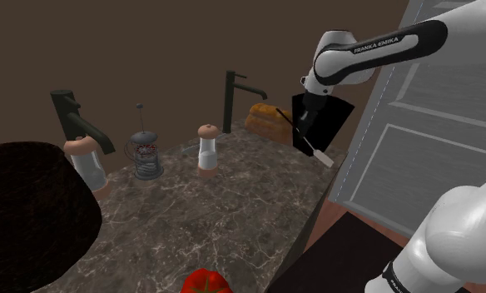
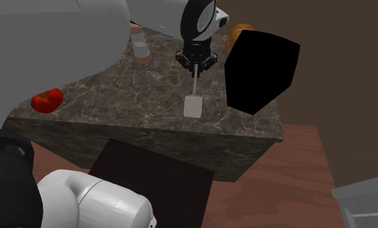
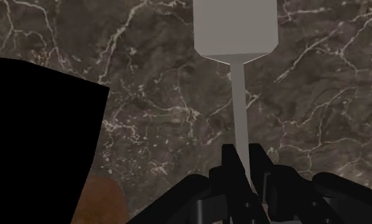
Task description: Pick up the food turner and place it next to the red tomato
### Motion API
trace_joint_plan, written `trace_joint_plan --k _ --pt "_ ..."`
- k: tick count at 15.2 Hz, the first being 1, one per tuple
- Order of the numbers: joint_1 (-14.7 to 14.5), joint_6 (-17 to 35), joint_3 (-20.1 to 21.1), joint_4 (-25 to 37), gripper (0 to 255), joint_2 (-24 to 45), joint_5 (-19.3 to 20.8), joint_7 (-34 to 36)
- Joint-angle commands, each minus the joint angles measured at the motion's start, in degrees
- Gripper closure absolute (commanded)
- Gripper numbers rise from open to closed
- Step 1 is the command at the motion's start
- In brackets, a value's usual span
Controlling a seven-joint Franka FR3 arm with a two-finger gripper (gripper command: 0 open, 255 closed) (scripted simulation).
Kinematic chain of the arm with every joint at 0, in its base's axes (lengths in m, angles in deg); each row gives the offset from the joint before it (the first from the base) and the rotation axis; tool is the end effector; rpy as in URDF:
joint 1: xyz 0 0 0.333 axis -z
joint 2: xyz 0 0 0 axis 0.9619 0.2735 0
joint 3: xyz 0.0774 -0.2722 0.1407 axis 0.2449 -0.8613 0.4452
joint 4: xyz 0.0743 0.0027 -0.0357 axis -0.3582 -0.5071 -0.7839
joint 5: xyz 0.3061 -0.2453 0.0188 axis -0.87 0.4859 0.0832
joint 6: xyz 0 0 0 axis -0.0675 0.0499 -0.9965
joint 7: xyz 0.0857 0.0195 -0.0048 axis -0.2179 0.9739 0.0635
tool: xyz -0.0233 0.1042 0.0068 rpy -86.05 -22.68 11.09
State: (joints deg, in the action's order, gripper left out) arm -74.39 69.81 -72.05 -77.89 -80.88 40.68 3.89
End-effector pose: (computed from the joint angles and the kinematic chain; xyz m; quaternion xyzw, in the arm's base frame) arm 0.4555 -0.0919 0.4742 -0.9935 -0.1092 -0.0331 0.0040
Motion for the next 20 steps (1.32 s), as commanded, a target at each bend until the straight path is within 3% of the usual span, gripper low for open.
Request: trace_joint_plan --k 1,11,20 --pt "-0.83 -0.03 1.84 -2.51 255 -2.54 0.03 2.79" --pt "-6.12 -1.17 12.11 -11.02 255 -12.19 -3.00 16.47" --pt "-12.09 -2.20 22.32 -12.94 255 -15.51 -8.08 29.16"
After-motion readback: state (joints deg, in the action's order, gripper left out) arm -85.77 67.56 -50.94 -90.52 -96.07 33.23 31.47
